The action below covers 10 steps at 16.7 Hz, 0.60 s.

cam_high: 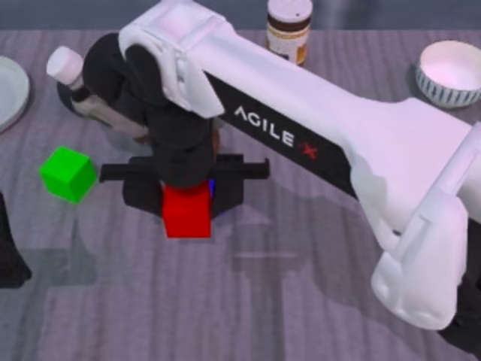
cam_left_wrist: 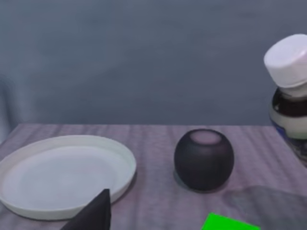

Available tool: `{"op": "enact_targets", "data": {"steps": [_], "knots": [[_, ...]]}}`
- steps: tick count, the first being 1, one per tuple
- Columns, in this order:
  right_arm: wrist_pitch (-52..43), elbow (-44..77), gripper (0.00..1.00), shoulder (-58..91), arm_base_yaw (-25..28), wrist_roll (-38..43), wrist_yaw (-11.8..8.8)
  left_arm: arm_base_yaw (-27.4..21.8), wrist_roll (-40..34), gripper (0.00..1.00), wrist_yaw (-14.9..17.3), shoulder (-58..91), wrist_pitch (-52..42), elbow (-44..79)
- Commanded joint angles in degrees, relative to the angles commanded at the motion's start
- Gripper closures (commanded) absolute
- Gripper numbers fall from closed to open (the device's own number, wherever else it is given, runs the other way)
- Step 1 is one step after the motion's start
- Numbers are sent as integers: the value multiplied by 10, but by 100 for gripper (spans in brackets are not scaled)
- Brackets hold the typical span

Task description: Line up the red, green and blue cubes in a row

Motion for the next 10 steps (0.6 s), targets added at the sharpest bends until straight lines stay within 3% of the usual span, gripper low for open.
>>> {"op": "enact_targets", "data": {"steps": [10], "knots": [[175, -206, 100, -29, 2, 0, 1, 0, 0, 0, 0, 0, 0, 0]]}}
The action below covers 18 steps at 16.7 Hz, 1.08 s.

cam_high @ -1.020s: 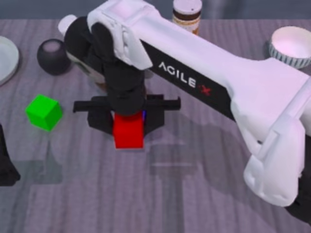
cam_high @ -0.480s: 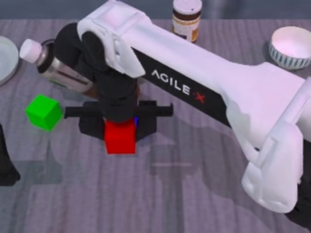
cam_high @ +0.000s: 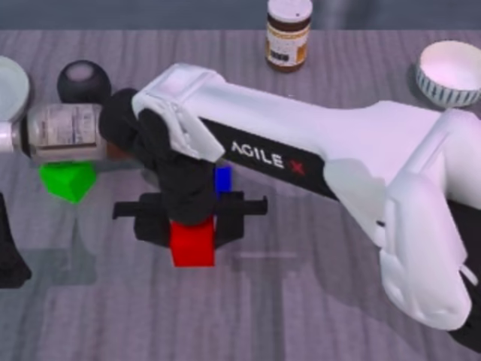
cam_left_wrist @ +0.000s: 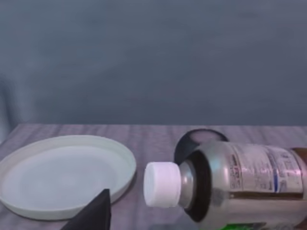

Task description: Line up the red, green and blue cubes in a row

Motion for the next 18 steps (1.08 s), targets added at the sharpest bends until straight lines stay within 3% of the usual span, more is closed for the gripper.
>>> {"op": "enact_targets", "data": {"steps": [5, 18], "knots": [[10, -10, 100, 0, 1, 0, 0, 0, 0, 0, 0, 0, 0, 0], [10, -10, 2, 0, 1, 0, 0, 0, 0, 0, 0, 0, 0, 0]]}}
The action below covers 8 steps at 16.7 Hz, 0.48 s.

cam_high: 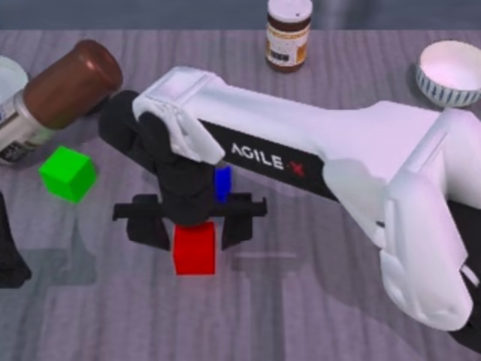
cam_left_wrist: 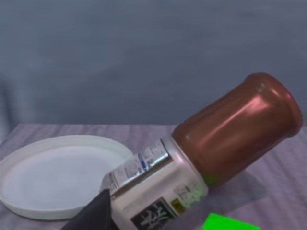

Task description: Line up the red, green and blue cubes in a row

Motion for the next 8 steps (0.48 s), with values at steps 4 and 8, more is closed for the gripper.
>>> {"op": "enact_targets", "data": {"steps": [4, 8], "knots": [[0, 0, 0, 0, 0, 0, 0, 0, 0, 0, 0, 0, 0, 0], [0, 0, 0, 0, 0, 0, 0, 0, 0, 0, 0, 0, 0, 0]]}}
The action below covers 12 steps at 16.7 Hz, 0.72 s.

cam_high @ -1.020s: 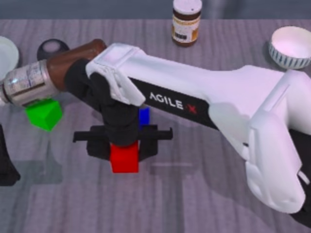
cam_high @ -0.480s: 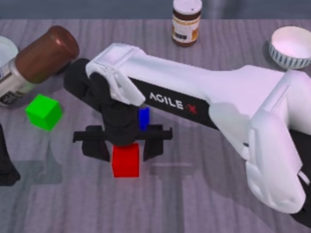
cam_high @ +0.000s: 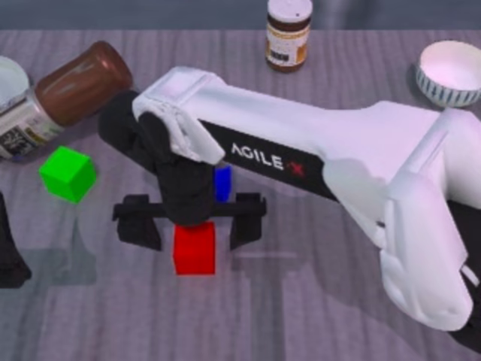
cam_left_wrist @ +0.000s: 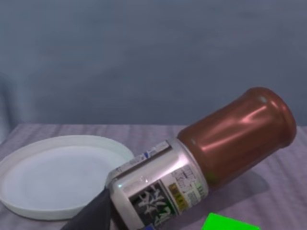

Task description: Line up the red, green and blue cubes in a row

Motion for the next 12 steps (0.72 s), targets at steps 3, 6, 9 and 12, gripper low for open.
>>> {"op": "enact_targets", "data": {"steps": [3, 6, 9, 12], "knots": [[-9, 10, 0, 2, 0, 0, 0, 0, 0, 0, 0, 0, 0, 0], [-61, 69, 0, 10, 2, 2, -1, 0, 0, 0, 0, 0, 0, 0], [-135, 160, 0, 21, 4, 2, -1, 0, 0, 0, 0, 0, 0, 0], [-180, 205, 0, 26, 5, 1, 0, 0, 0, 0, 0, 0, 0, 0]]}}
